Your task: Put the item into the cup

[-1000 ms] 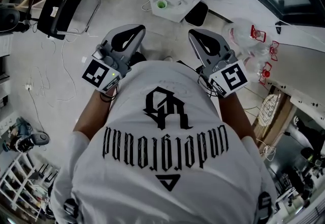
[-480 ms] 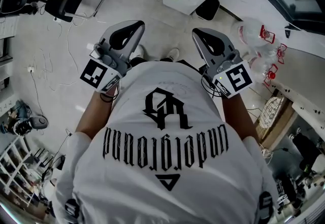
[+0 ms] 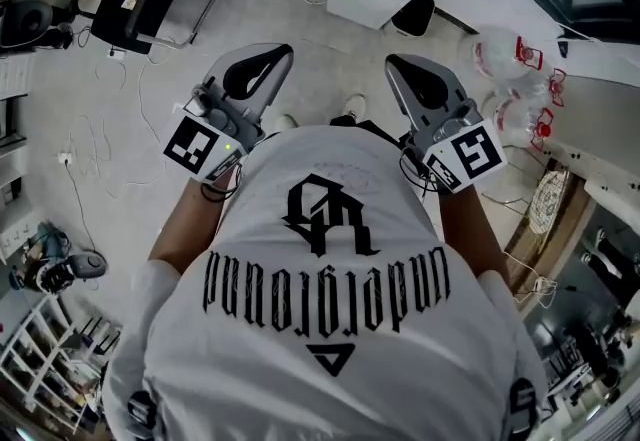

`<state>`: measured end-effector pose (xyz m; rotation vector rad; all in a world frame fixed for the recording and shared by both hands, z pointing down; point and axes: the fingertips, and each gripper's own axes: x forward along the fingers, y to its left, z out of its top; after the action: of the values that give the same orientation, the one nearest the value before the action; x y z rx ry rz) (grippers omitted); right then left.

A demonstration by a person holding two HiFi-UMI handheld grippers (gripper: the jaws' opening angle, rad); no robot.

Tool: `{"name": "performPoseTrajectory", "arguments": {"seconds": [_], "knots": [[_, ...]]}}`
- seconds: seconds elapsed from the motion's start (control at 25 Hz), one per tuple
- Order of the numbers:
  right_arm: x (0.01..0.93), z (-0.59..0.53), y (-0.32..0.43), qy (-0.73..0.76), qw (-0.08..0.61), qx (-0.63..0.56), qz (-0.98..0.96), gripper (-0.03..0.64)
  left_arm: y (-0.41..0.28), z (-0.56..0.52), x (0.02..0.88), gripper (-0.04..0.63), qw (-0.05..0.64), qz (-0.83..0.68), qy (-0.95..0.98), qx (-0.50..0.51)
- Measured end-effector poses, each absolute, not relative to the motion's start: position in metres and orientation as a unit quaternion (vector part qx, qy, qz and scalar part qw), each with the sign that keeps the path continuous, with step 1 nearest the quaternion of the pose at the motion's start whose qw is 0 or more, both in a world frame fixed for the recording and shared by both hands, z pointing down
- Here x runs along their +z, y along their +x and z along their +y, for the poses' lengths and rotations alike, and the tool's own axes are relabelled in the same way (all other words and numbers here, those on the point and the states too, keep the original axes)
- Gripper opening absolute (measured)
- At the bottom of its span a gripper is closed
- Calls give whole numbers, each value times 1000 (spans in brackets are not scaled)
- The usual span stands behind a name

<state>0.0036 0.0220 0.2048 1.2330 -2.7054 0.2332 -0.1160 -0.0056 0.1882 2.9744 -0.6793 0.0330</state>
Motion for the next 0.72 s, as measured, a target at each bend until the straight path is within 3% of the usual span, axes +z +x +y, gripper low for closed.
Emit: {"name": "performPoseTrajectory", "arguments": {"seconds": [0.4,0.72], "knots": [[200,64,-84,472,90,73,-874,15,-202,24,188,15,50,-159,986,2],[200,100,-93,497,101,81,-858,15,-208,51,190,15,59,-133,989,-11]]}}
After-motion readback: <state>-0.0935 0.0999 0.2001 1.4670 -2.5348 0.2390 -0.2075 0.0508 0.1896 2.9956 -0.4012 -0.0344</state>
